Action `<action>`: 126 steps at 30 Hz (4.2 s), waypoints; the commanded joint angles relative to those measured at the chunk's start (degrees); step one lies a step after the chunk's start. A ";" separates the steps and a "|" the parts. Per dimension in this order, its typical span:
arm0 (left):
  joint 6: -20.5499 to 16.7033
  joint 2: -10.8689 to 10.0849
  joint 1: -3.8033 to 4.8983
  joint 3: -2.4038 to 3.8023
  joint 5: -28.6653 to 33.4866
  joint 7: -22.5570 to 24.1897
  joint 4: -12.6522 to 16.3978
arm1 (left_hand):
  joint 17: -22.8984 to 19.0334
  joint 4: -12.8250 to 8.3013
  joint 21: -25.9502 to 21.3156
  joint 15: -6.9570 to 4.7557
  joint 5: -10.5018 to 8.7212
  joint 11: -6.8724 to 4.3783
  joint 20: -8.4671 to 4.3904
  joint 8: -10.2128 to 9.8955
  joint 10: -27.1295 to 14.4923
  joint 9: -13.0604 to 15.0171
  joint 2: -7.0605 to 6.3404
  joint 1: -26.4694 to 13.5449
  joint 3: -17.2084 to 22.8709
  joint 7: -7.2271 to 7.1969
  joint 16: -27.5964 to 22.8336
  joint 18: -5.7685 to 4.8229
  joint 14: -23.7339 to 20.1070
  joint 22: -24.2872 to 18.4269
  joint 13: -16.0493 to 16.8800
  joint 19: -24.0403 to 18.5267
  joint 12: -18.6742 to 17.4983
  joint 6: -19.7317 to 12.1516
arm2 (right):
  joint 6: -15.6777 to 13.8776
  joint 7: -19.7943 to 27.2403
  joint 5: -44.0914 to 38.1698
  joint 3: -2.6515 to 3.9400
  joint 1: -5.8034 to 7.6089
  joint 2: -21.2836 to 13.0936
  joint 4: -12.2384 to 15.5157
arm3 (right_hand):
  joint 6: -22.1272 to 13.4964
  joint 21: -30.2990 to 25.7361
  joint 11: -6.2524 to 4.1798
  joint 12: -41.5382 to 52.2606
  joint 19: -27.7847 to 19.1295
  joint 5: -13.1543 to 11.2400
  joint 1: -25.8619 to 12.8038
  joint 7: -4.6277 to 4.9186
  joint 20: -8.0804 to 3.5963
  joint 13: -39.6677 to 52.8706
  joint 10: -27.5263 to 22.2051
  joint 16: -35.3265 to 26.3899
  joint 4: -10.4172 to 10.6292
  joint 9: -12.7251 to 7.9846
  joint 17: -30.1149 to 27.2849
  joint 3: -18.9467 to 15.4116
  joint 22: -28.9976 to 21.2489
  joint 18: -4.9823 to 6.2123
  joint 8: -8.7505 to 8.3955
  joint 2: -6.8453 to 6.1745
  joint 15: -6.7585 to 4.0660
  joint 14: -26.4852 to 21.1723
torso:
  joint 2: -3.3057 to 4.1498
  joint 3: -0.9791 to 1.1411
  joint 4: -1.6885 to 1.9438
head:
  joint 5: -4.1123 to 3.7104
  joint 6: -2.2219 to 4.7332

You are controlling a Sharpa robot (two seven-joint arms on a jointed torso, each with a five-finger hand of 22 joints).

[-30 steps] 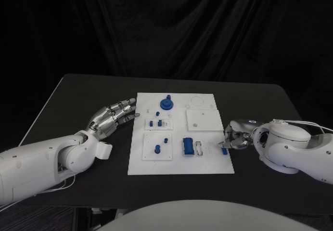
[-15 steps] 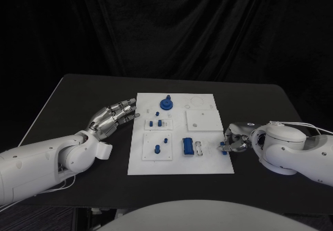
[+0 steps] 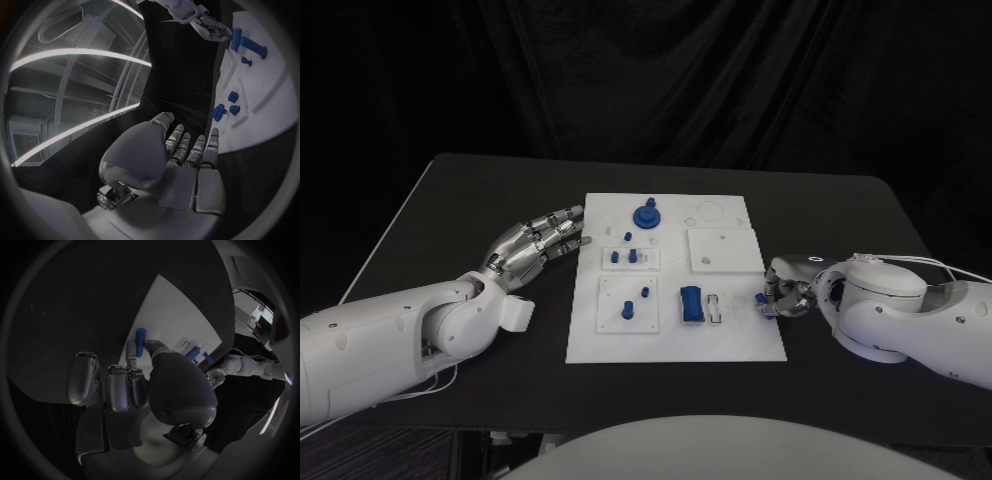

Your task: Assemble the parts on the task board

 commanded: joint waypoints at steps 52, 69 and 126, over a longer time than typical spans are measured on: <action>1.05 0.44 -0.30 0.05 0.24 0.00 -0.04 | 0.03 0.08 0.24 0.36 0.41 0.33 0.15 0.16 0.03 -0.07 0.02 -0.53 0.41 0.09 0.19 -0.56 -0.19 -0.11 0.06 0.27 0.26 -0.43 | -7.20 11.90 29.71 -0.31 -0.81 3.50 -0.81 | 1.42 3.77 0.40 0.31 1.33 -6.18 -11.70 -0.08 0.54 15.09 5.97 1.55 -1.29 -2.77 9.69 12.55 10.40 0.31 1.54 -3.01 0.33 4.91 | 0.05 -0.06 -0.01 | 0.22 -0.01; 1.28 0.54 -0.32 0.05 0.23 -0.31 -0.18 | 0.02 0.10 0.22 0.33 0.38 0.36 0.14 0.15 -0.04 -0.09 -0.02 -0.64 0.70 0.10 0.18 -0.59 -0.28 -0.20 0.05 0.24 0.24 -0.50 | -9.88 12.53 27.52 -0.32 -0.81 4.53 -2.22 | 1.19 2.79 0.52 0.31 0.89 -17.25 -14.53 0.03 0.65 15.09 5.97 1.46 2.39 -3.09 9.51 6.68 10.07 0.54 1.63 -0.71 0.42 4.88 | 0.03 -0.03 -0.04 | 0.38 -0.01; 1.31 0.29 -0.50 0.05 0.23 -0.40 -0.22 | 0.02 0.10 0.22 0.33 0.38 0.36 0.14 0.15 -0.04 -0.09 -0.02 -0.64 0.70 0.10 0.18 -0.59 -0.28 -0.20 0.05 0.24 0.24 -0.50 | -6.02 10.54 23.63 -0.37 -2.17 1.99 -0.02 | 0.98 2.13 -1.36 0.31 0.69 -21.65 -9.87 -2.18 -0.62 15.09 5.97 0.86 2.06 4.39 8.56 0.15 9.88 0.68 12.76 0.74 -1.08 4.69 | 0.06 -0.01 0.05 | 0.44 -0.01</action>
